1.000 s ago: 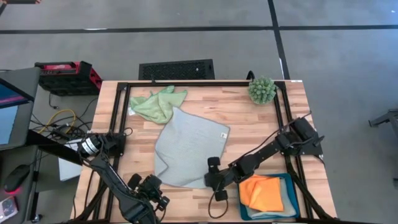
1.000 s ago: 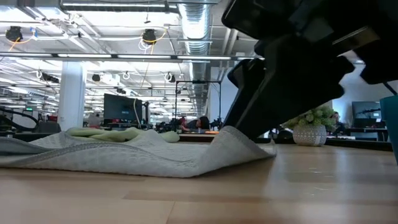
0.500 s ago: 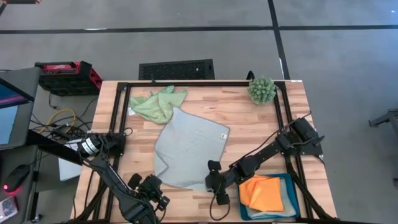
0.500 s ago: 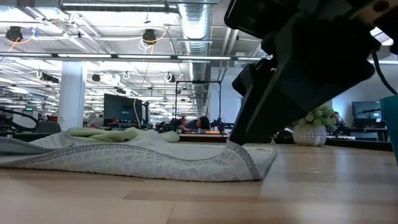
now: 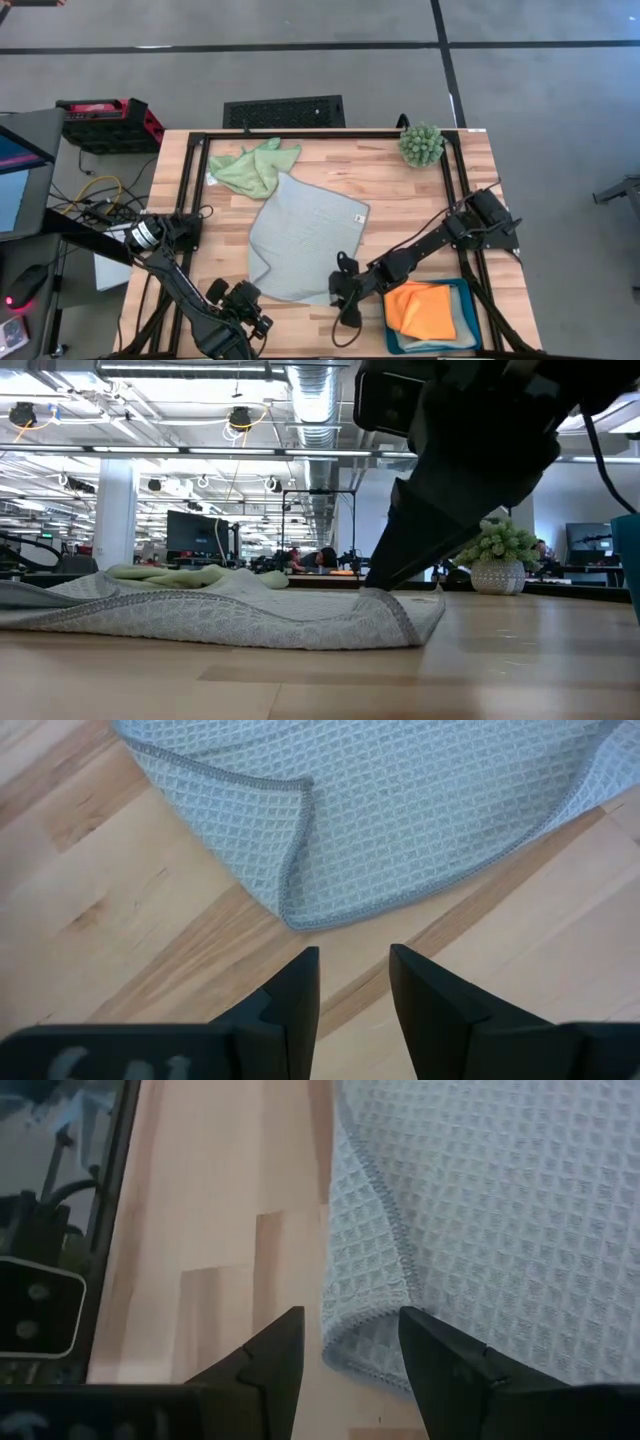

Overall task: Fold microfiber towels
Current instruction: Fold the gray towel

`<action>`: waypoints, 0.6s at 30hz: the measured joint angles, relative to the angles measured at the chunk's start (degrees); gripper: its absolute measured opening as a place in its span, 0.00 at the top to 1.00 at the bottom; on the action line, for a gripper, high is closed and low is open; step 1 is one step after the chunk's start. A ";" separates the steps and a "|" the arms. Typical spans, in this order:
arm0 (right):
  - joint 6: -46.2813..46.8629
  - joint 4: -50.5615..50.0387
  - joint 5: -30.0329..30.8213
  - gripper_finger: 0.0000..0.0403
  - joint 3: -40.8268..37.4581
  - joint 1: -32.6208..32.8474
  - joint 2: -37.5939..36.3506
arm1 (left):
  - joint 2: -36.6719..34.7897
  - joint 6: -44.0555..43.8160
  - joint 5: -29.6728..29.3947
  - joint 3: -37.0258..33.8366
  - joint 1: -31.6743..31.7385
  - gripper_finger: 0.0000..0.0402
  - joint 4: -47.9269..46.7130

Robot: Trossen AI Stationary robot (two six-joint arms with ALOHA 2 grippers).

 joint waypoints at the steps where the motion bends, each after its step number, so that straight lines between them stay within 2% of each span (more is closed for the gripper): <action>1: 0.46 0.00 0.34 0.54 0.00 0.00 0.00 | 0.00 0.00 -0.13 0.00 0.00 0.71 0.02; 7: 4.13 -0.05 4.07 0.54 -0.02 0.00 0.00 | 0.00 0.34 -1.39 -0.02 0.00 0.71 0.82; 18: 8.99 -2.25 4.35 0.54 -0.07 0.00 0.00 | 0.00 0.70 -1.44 -0.02 0.00 0.71 0.90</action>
